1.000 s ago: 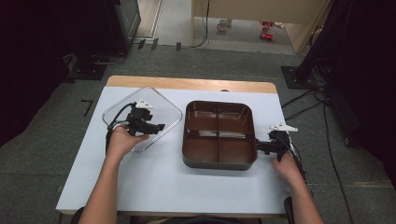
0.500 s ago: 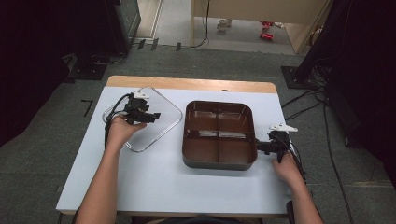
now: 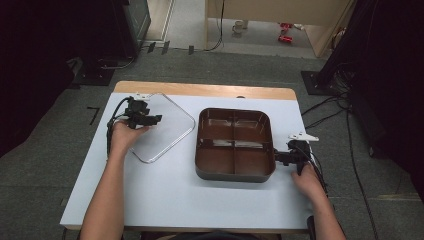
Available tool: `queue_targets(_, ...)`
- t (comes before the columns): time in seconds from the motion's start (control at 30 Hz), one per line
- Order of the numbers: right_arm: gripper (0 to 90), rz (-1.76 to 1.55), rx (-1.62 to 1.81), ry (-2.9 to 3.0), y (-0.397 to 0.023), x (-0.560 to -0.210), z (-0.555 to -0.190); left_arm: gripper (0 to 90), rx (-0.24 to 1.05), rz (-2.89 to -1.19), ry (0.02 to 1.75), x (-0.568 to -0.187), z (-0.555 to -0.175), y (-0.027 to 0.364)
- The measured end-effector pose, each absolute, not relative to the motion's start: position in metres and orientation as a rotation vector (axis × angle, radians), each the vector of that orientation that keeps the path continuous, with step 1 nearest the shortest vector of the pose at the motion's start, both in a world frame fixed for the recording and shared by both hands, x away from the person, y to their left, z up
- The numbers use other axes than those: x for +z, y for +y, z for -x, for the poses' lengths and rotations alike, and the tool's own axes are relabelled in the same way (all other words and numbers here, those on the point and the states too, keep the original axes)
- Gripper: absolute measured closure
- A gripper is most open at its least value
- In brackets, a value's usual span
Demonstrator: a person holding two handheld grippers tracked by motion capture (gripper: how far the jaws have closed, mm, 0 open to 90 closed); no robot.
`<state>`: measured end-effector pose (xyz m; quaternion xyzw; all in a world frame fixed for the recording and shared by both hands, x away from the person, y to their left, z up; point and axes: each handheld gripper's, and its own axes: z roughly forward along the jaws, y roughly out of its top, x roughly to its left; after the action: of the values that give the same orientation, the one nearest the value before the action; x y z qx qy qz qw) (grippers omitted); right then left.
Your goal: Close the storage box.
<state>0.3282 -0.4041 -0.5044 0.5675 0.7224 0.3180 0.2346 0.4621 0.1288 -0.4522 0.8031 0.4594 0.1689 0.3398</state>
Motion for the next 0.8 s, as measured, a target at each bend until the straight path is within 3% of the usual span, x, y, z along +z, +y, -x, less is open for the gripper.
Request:
queue_targets(0.3,11.1,-1.558,0.873,1.983,-0.404,-0.504,-0.328,38.7,0.438,-2.102,1.262,-0.471,-0.464,0.136)
queue_targets(0.57,11.0,-1.558,0.873,1.982,-0.404,-0.504,-0.328,48.1,0.441,-2.068,1.244,-0.478,-0.458,0.137)
queue_targets(0.7,11.0,-1.558,0.873,1.982,-0.404,-0.504,-0.328,58.2,0.450,-2.064,1.247,-0.478,-0.456,0.132)
queue_targets(0.8,11.1,-1.558,0.873,1.982,-0.404,-0.504,-0.328,58.7,0.467,-2.069,1.260,-0.477,-0.456,0.129)
